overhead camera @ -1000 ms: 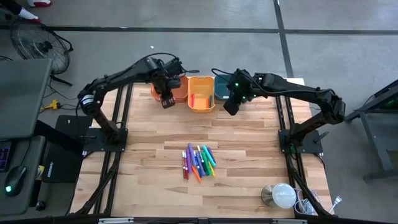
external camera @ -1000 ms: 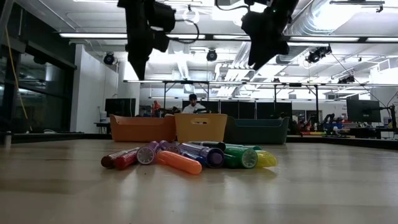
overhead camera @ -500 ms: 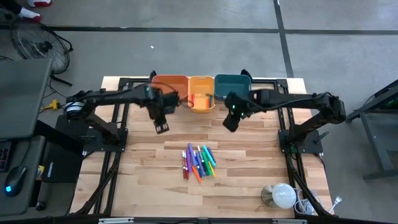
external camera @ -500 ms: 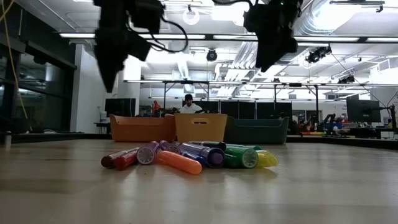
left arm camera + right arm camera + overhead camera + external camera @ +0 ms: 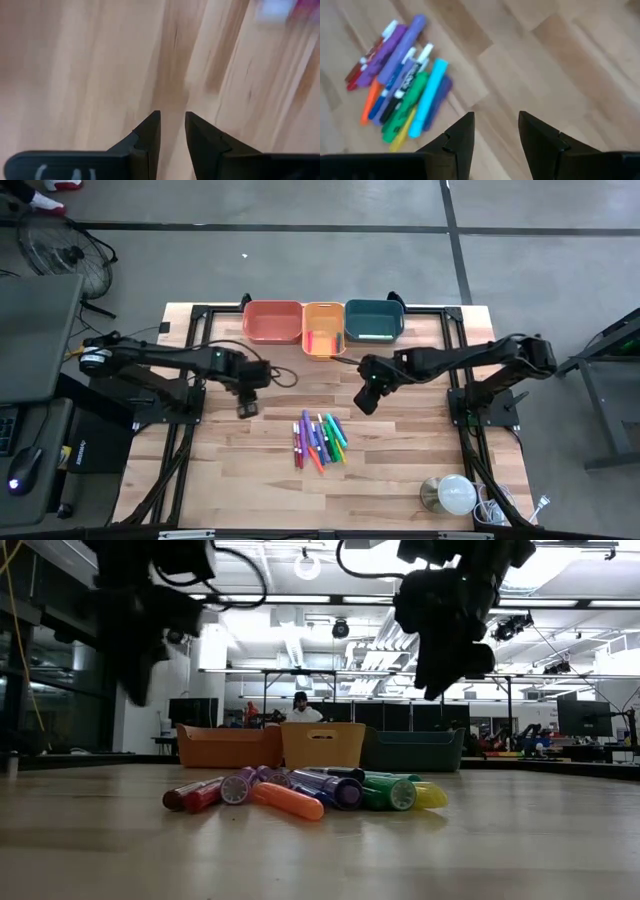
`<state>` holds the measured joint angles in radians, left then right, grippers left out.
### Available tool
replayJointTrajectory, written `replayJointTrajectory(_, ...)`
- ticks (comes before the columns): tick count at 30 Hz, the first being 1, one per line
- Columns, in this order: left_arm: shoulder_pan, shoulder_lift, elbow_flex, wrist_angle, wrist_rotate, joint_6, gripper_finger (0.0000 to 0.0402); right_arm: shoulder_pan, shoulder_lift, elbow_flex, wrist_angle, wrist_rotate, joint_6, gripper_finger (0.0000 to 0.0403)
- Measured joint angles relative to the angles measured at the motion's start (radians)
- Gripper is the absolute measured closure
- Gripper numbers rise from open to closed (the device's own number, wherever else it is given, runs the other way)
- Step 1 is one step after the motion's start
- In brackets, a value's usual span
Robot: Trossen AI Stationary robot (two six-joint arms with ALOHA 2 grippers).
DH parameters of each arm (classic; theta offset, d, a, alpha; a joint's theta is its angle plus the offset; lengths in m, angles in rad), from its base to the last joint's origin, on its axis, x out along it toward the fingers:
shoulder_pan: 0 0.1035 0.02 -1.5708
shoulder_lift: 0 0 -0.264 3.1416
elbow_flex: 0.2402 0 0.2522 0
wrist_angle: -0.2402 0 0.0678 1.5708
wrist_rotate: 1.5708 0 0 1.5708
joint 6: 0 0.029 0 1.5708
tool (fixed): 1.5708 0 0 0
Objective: Pick & Place Markers
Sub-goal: Put the purple pen into the yellow bin
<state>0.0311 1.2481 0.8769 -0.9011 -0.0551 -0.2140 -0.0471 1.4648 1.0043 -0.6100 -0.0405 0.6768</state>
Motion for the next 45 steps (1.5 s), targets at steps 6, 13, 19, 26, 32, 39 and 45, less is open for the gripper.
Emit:
replayJointTrajectory(6, 0.001, -0.074, -0.12, 0.13, 0.018, 0.057, 0.0314, 0.01, 0.027, 0.028, 0.055, -0.039, 0.025, 0.0265)
replayJointTrajectory(13, 0.003, -0.104, -0.202, 0.278, 0.022, 0.122, 0.0314, 0.045, 0.081, 0.086, 0.084, -0.018, 0.082, 0.0266)
replayJointTrajectory(19, 0.008, -0.102, -0.225, 0.355, 0.071, 0.185, 0.0314, 0.061, 0.19, 0.154, 0.061, -0.02, 0.118, 0.0266)
replayJointTrajectory(26, 0.008, -0.101, -0.252, 0.38, 0.099, 0.191, 0.0314, 0.069, 0.315, 0.246, -0.073, -0.016, 0.212, 0.0266)
replayJointTrajectory(32, 0.008, -0.101, -0.253, 0.384, 0.106, 0.129, 0.0314, 0.091, 0.371, 0.273, -0.123, -0.017, 0.241, 0.0266)
replayJointTrajectory(39, 0.008, -0.101, -0.253, 0.39, 0.116, 0.006, 0.0314, 0.147, 0.402, 0.273, -0.106, 0.021, 0.24, 0.0266)
replayJointTrajectory(45, 0.008, -0.101, -0.253, 0.406, 0.153, -0.049, 0.0314, 0.177, 0.406, 0.273, -0.07, 0.049, 0.235, 0.0265)
